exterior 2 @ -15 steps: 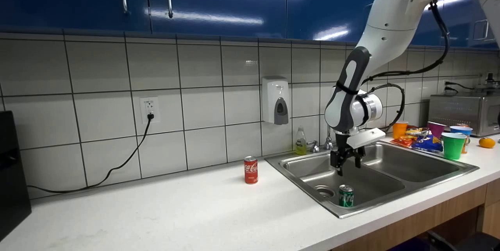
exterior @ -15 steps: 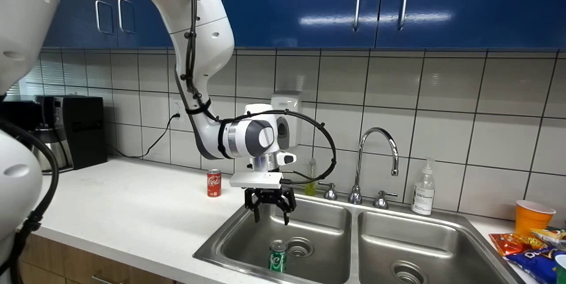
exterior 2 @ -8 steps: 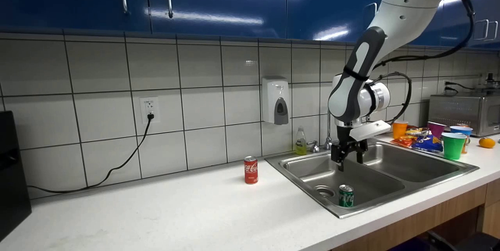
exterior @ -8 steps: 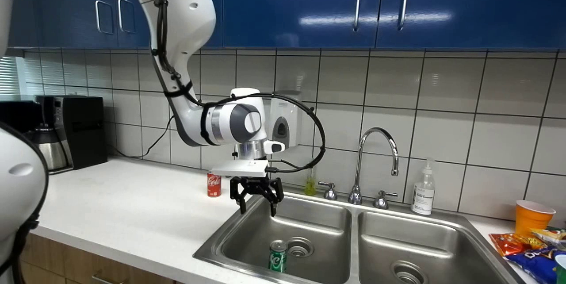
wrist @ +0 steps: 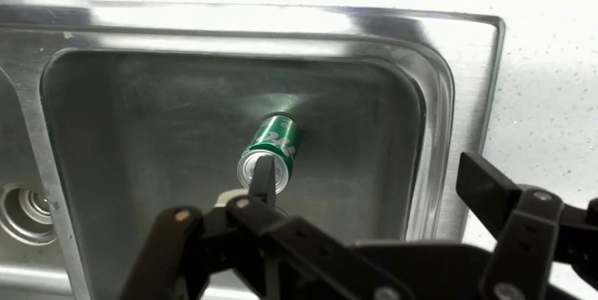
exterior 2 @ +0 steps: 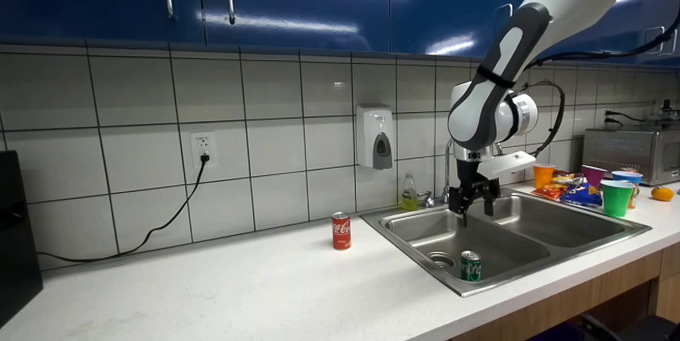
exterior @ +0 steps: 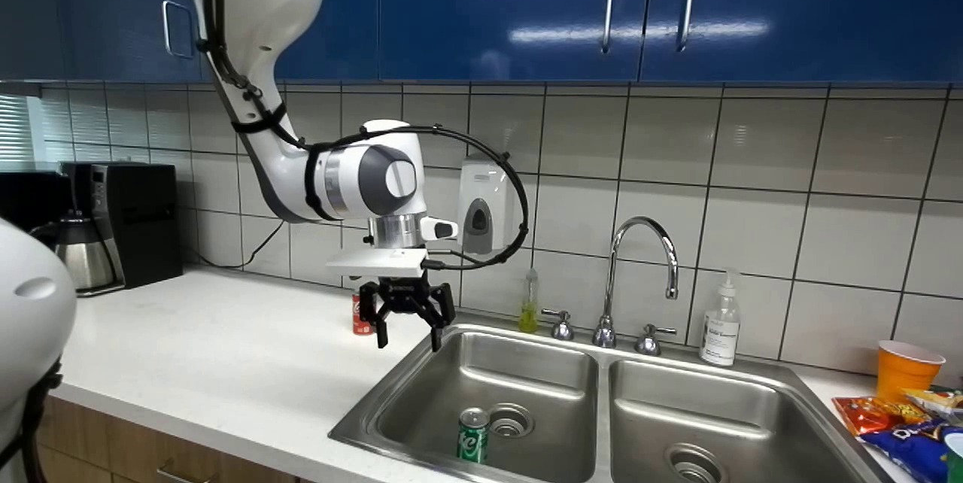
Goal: Put the green can inside the sink
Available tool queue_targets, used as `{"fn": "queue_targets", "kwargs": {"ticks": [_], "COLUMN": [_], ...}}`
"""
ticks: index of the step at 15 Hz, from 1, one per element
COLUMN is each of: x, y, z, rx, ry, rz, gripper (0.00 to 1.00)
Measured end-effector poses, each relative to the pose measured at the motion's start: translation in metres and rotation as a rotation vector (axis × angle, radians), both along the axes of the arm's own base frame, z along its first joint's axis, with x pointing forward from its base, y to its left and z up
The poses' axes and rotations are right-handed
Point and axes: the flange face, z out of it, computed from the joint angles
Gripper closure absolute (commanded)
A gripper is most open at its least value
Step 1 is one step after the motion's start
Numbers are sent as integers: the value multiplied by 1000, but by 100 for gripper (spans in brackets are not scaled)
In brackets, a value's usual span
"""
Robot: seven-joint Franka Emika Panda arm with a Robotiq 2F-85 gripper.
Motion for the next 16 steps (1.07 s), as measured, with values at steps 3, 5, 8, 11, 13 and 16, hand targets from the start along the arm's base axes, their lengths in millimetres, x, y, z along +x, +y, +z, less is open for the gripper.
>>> {"fn": "queue_targets", "kwargs": {"ticks": [3,5,8,11,13,16], "x": [-10,-15,-18,-18,-18,-18], "y": [11,17,21,21,21,21], "z": [10,16,20,16,15,15], "rx": [3,3,2,3,3,3], "ry": [2,3,3,9,11,11], "rz": [18,28,36,35,35,35], "gripper": [0,0,0,0,0,0]}}
